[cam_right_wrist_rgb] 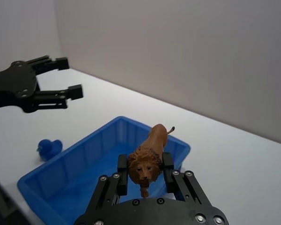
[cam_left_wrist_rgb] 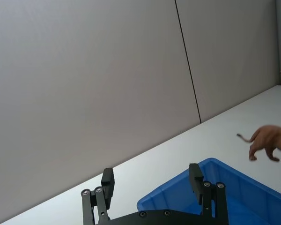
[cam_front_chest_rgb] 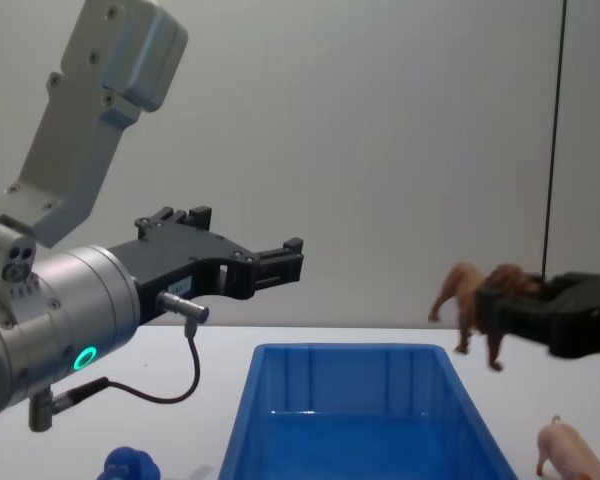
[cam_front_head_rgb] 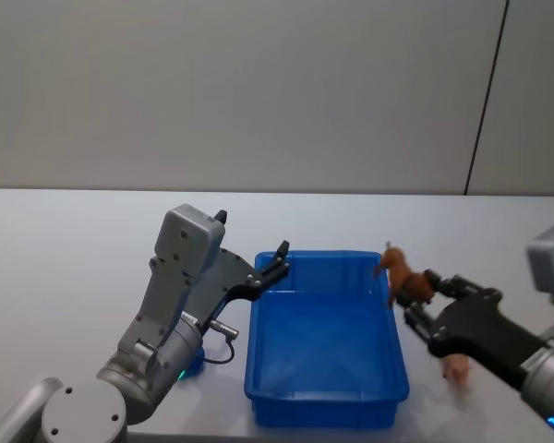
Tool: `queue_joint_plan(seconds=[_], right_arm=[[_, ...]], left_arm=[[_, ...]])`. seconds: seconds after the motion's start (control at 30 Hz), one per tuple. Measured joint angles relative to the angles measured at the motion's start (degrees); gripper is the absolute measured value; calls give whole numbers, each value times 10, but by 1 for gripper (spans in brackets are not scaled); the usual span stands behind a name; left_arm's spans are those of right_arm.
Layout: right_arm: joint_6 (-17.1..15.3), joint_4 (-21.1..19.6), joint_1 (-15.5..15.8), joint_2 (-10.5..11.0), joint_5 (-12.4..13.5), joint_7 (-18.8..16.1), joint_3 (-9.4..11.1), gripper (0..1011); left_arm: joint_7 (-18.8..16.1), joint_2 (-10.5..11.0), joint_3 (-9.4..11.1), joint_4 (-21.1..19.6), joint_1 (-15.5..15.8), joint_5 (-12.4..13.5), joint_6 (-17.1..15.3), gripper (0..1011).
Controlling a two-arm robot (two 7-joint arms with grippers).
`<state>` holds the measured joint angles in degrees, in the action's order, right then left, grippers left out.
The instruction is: Pick up the two dolls from the table and place them into the box.
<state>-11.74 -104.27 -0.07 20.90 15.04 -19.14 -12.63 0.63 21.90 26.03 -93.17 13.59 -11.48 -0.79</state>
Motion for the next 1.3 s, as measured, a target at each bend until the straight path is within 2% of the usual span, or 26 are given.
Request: queue_joint_plan(seconds=[0.27,0.33,0.37,0.53,0.57,0.67,0.77,0.8,0.93,1.3], right_arm=[[-33,10,-12,-21,-37,-17,-25,438],[-40,15,-16,-28,-46,-19,-31,489],[-43,18,-17,-31,-51,-19,-34,546],[-47,24,-22,-38,-59,-20,-41,710],[-47,24,-22,-38,-59,-20,-41,710],[-46,25,-23,-39,-59,-17,-41,842],[-43,25,-23,-37,-55,-14,-39,895],[-41,24,-22,-35,-51,-12,-37,942],[-38,20,-18,-25,-39,-6,-28,1001],[-39,15,-2,6,-5,15,-1,1001]], left_arm=[[0,0,0,0,0,0,0,1001],[0,0,0,0,0,0,0,1001],[0,0,0,0,0,0,0,1001],[0,0,0,0,0,0,0,1001],[0,0,0,0,0,0,0,1001],[0,0,0,0,0,0,0,1001],[0,0,0,0,0,0,0,1001],[0,0,0,0,0,0,0,1001],[0,0,0,0,0,0,0,1001],[0,0,0,0,0,0,0,1001]])
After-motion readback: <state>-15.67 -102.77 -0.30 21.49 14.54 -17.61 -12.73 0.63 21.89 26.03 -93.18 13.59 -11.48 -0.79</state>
